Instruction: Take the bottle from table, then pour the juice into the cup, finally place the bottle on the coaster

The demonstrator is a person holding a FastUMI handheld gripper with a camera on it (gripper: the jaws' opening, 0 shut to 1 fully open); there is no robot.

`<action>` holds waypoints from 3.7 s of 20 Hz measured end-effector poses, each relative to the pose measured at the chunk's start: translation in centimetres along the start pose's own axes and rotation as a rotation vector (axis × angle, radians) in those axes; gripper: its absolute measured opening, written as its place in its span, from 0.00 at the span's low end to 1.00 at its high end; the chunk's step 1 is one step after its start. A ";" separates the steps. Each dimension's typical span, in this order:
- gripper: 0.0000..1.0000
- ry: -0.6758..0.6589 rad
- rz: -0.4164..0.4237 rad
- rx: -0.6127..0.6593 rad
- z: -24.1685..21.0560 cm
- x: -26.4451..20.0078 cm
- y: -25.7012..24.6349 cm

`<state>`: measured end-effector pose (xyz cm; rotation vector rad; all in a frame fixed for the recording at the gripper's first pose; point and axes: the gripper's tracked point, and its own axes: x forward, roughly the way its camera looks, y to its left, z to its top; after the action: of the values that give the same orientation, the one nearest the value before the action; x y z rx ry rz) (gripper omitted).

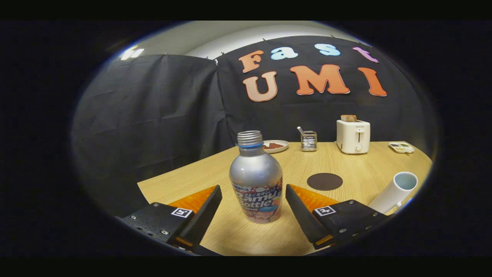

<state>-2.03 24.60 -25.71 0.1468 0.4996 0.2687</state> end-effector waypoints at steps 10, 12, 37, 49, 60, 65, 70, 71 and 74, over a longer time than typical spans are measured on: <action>0.84 0.070 -0.094 0.074 -2.4 1.8 -0.7; 0.82 0.072 -0.105 0.078 -2.4 1.6 -0.7; 0.78 -0.082 -0.095 0.661 1.1 -4.3 -8.9; 0.78 -0.079 -0.006 0.966 0.7 -4.7 -9.4; 0.78 -0.102 0.061 1.170 1.5 -6.1 -10.2; 0.78 -0.088 0.080 1.271 1.7 -7.0 -10.6; 0.78 -0.078 0.107 1.367 2.1 -7.1 -10.5; 0.78 -0.071 0.117 1.382 2.2 -7.3 -10.3; 0.78 -0.043 0.152 1.443 1.9 -7.3 -9.5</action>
<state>-5.19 13.23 -22.70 1.5934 0.5600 0.0039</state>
